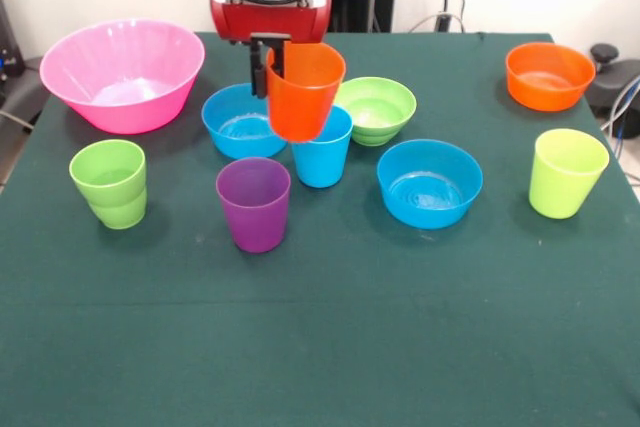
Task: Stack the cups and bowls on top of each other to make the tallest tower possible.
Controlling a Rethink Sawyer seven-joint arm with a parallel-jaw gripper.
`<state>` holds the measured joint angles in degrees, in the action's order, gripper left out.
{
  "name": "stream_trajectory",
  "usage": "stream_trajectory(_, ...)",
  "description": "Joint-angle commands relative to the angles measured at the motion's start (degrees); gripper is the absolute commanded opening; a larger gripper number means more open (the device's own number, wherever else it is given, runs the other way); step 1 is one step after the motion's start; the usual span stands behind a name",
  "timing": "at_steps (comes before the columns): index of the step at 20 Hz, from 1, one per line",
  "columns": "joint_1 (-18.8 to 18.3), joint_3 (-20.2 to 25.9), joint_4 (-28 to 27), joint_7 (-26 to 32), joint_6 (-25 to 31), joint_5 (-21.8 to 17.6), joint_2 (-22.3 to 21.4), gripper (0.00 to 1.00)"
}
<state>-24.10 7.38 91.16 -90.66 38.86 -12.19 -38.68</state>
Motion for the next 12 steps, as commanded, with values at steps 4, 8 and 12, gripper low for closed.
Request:
stream_trajectory(4,0.6,5.2,8.4,2.2,-2.4,-3.4,-2.6,0.00)
stream_trajectory(8,1.0,4.8,9.7,0.8,-3.0,-3.4,-3.1,0.00)
stream_trajectory(12,1.0,4.4,11.4,0.2,-4.4,-4.0,-3.4,0.00)
